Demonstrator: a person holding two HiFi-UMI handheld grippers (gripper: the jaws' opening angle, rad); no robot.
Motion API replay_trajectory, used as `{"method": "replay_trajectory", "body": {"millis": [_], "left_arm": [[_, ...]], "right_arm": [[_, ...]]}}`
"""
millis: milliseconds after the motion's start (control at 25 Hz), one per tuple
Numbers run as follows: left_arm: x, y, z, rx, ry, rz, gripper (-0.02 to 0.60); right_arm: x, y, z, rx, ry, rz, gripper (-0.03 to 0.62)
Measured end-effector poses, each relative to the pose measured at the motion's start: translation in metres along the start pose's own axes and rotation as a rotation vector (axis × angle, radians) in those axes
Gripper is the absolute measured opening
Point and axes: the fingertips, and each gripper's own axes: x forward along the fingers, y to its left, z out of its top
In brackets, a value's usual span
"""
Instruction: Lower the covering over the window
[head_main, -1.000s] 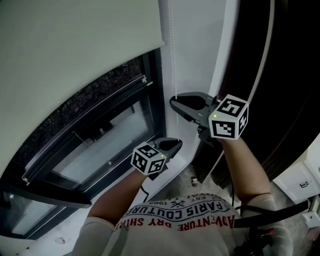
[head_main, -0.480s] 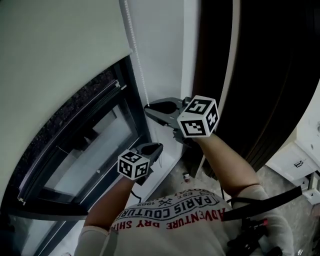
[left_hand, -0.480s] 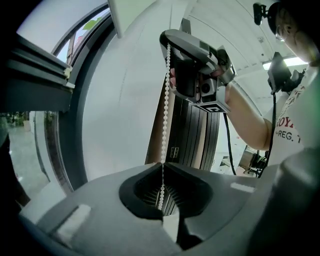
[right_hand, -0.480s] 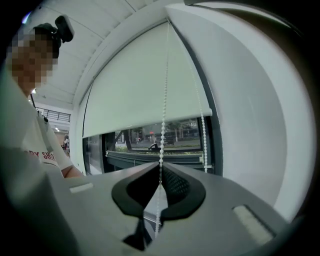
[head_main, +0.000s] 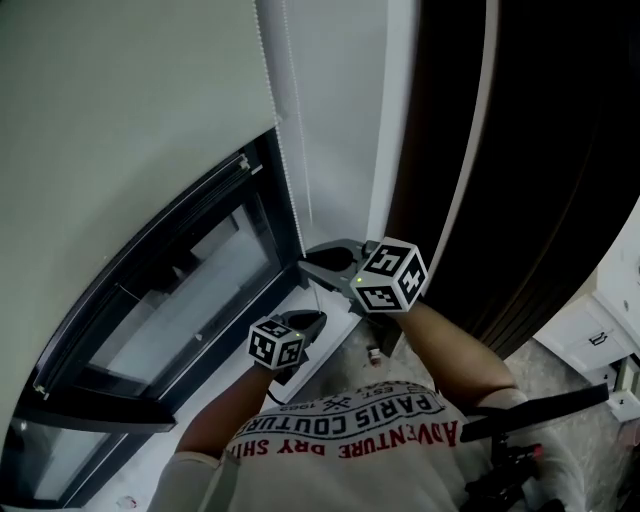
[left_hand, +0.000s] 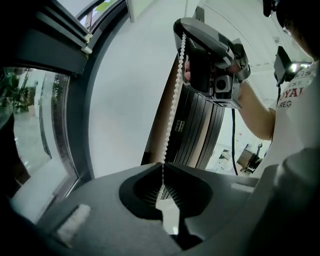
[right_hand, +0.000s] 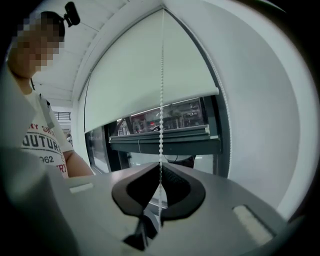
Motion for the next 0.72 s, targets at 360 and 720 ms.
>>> {"method": "replay_trajectory", "body": {"millis": [360,720], "left_arm": [[0.000,0.010,-0.039,-0.035,0.027,0.065,0.015],[-0.018,0.009,-0.007,0.022,-0.050,0.088,0.077]], "right_arm": [[0.010,0.006,-0.051,0.030,0.080,0.012,0.008],[0.007,0.000,-0.057,0.042,0.085,0.007,0.006]]}}
